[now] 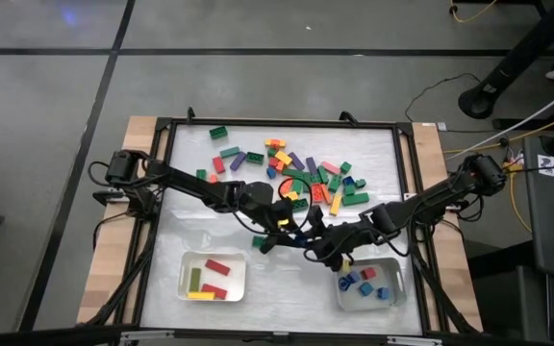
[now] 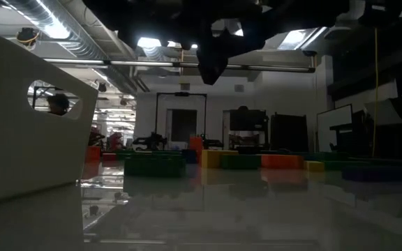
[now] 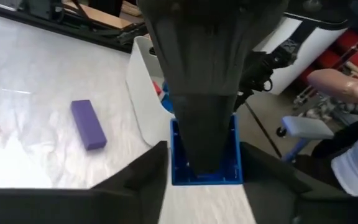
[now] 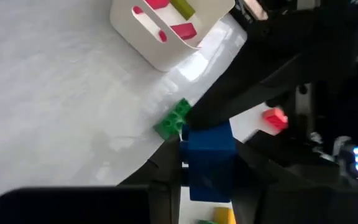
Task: Sort blocks by size
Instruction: Put the square blue game piece into the gray bin
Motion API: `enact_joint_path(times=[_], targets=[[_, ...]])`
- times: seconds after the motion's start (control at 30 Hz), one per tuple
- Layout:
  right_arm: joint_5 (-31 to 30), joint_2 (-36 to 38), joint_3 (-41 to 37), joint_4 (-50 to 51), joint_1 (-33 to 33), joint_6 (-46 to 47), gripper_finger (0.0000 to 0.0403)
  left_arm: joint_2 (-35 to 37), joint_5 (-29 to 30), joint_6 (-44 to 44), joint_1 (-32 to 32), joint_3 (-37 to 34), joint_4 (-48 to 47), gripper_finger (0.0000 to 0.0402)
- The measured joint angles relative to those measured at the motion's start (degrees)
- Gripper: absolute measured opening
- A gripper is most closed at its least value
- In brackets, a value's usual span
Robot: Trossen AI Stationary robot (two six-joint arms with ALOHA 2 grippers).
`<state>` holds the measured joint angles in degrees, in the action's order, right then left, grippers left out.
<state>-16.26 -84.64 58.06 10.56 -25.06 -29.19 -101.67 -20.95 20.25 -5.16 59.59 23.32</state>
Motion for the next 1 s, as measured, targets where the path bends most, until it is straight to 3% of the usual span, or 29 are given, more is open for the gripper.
enact_joint_path(times=[0.23, 0.67, 0.9, 1.0], targets=[[10.05, 0.41, 0.00, 4.71, -0.11, 10.26, 0.0093, 0.00, 0.81, -4.13, -0.51, 0.00, -3.36, 0.0253], [36.50, 1.27, 5.44, 30.51, -0.86, 40.93, 0.0097, 0.02, 0.87, -13.20, -0.49, 0.00, -19.81, 0.0253], [37.69, 1.05, 5.40, 36.55, -5.79, 51.23, 0.0103, 0.02, 0.87, -13.29, -0.49, 0.00, -24.42, 0.0253], [33.88, 1.05, 5.40, 36.00, -7.69, 58.06, 0.0116, 0.02, 0.87, -14.87, -0.49, 0.00, -26.27, 0.0253]])
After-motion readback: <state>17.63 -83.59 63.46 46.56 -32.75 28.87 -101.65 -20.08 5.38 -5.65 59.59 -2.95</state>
